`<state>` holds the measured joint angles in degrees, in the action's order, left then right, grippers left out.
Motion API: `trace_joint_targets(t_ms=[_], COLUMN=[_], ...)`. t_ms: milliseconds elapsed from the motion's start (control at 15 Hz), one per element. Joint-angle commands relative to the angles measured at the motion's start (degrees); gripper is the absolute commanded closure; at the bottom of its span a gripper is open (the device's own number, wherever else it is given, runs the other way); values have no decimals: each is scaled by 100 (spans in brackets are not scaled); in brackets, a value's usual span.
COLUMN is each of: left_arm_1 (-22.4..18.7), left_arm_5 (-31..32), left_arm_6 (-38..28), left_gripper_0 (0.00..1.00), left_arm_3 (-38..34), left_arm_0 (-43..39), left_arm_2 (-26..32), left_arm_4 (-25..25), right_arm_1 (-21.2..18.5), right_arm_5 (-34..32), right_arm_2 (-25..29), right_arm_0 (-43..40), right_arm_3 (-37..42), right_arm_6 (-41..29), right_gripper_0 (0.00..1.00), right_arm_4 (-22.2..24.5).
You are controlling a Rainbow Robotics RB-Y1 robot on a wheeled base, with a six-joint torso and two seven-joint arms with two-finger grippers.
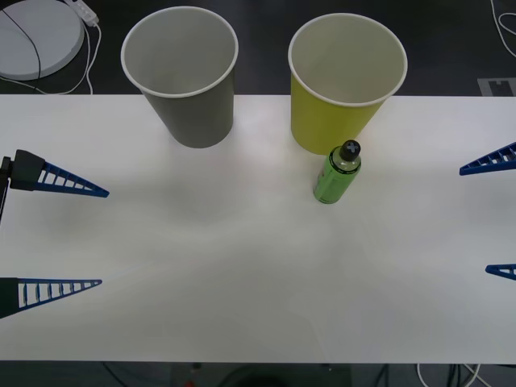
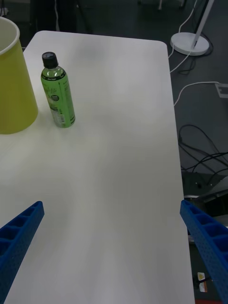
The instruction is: Put the can into the green bin and the plastic bottle into the gray bin
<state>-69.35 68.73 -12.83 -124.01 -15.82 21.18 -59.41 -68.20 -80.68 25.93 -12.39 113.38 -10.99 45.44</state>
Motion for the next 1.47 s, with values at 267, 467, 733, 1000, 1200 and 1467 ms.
trace_joint_targets(t_ms=[267, 467, 733, 1000, 1200, 1467], left_arm_1=[0, 0, 0, 0, 0, 0], left_arm_5=[0, 0, 0, 0, 0, 0], left_arm_6=[0, 0, 0, 0, 0, 0], left_gripper_0=[0, 0, 0, 0, 0, 0], left_arm_3=[0, 0, 0, 0, 0, 0], left_arm_0=[0, 0, 0, 0, 0, 0], left_arm_2=[0, 0, 0, 0, 0, 0], left_arm_4=[0, 0, 0, 0, 0, 0], right_arm_1=[0, 290, 290, 290, 290, 299], right_arm_5=[0, 62, 193, 861, 1512, 2276], right_arm_2=[0, -246, -211, -105, -105, -167], right_arm_0=[0, -316, -492, -1116, -1644, -2206], right_arm_3=[0, -62, 53, 334, 580, 782], right_arm_6=[0, 0, 88, 677, 914, 1099], right_gripper_0=[0, 0, 0, 0, 0, 0], right_arm_4=[0, -176, -202, -193, -193, -70])
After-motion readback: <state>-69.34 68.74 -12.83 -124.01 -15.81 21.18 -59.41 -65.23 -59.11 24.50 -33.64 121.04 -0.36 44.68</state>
